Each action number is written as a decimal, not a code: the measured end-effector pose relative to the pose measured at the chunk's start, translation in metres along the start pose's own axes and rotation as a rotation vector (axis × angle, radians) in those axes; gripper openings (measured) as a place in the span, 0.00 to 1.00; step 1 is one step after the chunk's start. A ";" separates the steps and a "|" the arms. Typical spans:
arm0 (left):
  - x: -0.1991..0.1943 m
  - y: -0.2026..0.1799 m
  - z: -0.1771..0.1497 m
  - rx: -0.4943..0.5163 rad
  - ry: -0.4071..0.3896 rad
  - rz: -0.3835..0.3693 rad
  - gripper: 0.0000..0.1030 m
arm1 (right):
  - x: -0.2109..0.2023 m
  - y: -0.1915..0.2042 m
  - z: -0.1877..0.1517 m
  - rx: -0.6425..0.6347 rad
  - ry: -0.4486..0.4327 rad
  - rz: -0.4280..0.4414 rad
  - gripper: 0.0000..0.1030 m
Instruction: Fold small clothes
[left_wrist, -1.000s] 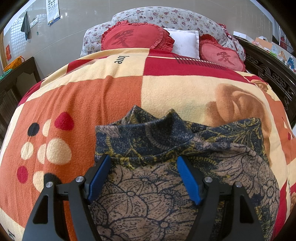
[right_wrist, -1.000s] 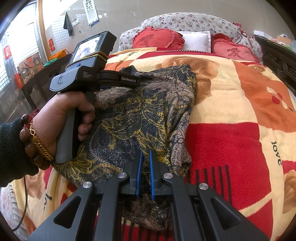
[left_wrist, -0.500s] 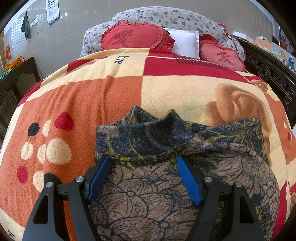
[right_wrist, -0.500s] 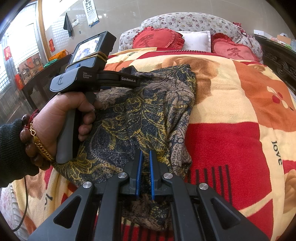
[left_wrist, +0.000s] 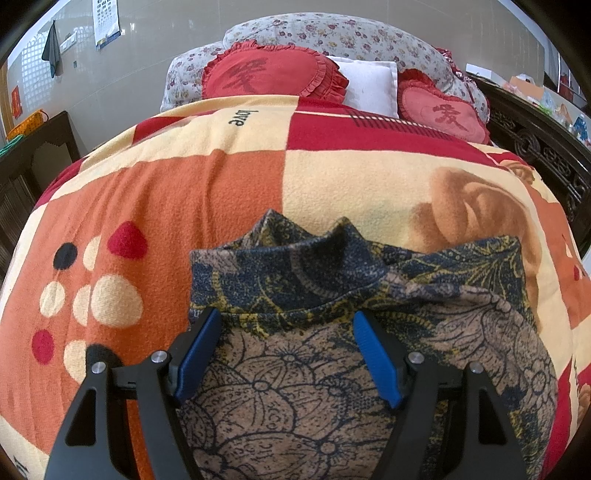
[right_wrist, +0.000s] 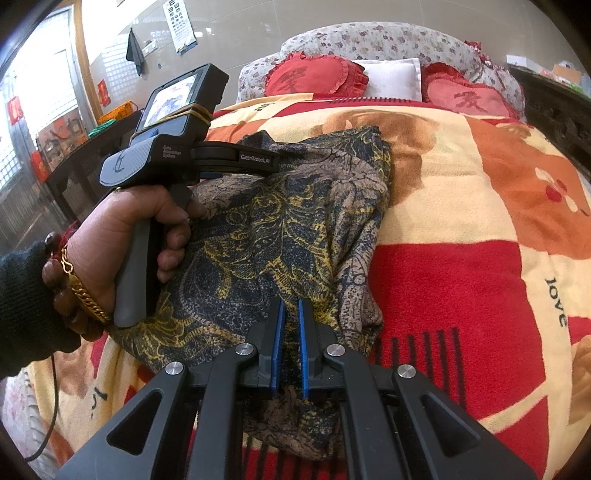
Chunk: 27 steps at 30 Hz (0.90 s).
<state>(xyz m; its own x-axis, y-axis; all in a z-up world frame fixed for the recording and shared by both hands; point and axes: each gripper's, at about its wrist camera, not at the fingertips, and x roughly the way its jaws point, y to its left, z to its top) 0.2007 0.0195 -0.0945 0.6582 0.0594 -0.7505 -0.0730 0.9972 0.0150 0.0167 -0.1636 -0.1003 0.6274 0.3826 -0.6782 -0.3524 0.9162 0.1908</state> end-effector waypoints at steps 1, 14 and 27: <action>0.000 0.000 0.000 -0.001 0.000 -0.001 0.75 | 0.000 0.001 0.000 0.001 0.001 0.001 0.14; 0.000 0.000 0.000 0.002 0.000 0.001 0.75 | 0.000 0.002 -0.001 -0.002 0.001 -0.004 0.14; 0.000 0.000 0.000 0.002 0.001 0.002 0.75 | 0.001 0.001 0.000 -0.004 0.001 -0.007 0.14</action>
<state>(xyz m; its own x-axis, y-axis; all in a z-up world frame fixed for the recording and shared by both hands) 0.2007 0.0197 -0.0948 0.6576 0.0616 -0.7508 -0.0726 0.9972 0.0183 0.0172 -0.1624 -0.1009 0.6291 0.3762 -0.6802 -0.3507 0.9183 0.1836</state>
